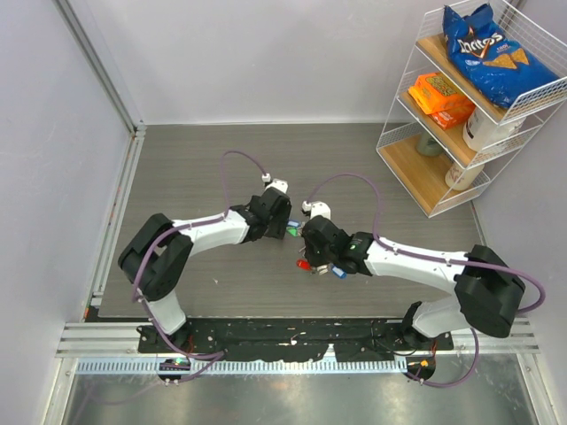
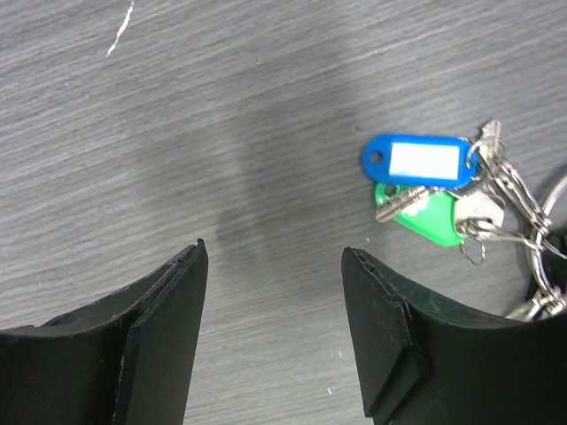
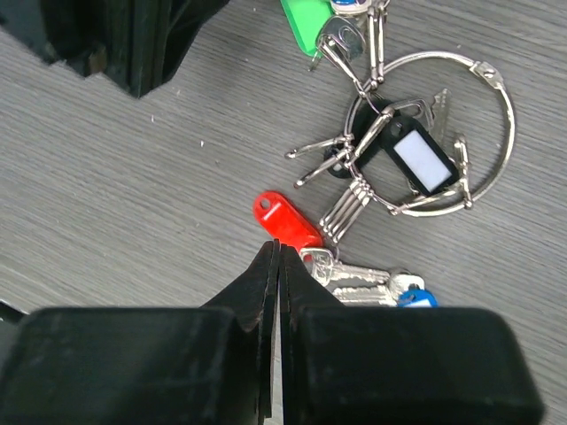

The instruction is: Put the keys on the keyring

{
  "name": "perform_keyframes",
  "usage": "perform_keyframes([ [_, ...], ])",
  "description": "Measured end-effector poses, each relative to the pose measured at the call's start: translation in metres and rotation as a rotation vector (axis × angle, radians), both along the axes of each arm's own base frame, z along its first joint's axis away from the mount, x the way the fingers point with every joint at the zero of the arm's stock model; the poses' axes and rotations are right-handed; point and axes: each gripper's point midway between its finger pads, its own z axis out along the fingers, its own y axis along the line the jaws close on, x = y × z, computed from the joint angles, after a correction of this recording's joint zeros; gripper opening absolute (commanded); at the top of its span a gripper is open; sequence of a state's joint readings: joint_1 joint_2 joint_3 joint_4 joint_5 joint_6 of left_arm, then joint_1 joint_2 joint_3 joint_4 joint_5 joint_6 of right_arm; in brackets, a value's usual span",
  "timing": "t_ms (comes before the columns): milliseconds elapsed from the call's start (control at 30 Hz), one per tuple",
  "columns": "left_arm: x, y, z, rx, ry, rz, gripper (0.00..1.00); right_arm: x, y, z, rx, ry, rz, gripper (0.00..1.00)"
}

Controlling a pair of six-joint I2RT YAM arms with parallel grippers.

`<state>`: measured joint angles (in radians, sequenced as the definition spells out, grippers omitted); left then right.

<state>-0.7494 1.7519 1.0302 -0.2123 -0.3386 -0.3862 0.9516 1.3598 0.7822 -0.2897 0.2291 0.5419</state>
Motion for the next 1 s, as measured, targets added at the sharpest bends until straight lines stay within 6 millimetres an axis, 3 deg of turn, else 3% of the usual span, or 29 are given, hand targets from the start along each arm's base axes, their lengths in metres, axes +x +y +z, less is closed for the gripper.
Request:
perform_keyframes([
  [300,-0.021,0.0,0.016,-0.104,0.005,-0.016,0.68,0.005,0.014,-0.029,0.02,0.067,-0.029,0.06],
  [533,-0.034,-0.001,0.026,-0.147,0.004,-0.033,0.68,0.009,0.016,-0.036,0.026,0.079,-0.056,0.05],
  [800,-0.04,-0.009,0.041,-0.175,-0.022,-0.06,0.69,0.017,-0.004,-0.056,-0.009,0.096,-0.141,0.05],
  [1000,-0.043,-0.009,0.045,-0.182,-0.029,-0.067,0.68,0.021,-0.018,-0.056,0.002,0.075,-0.189,0.06],
])
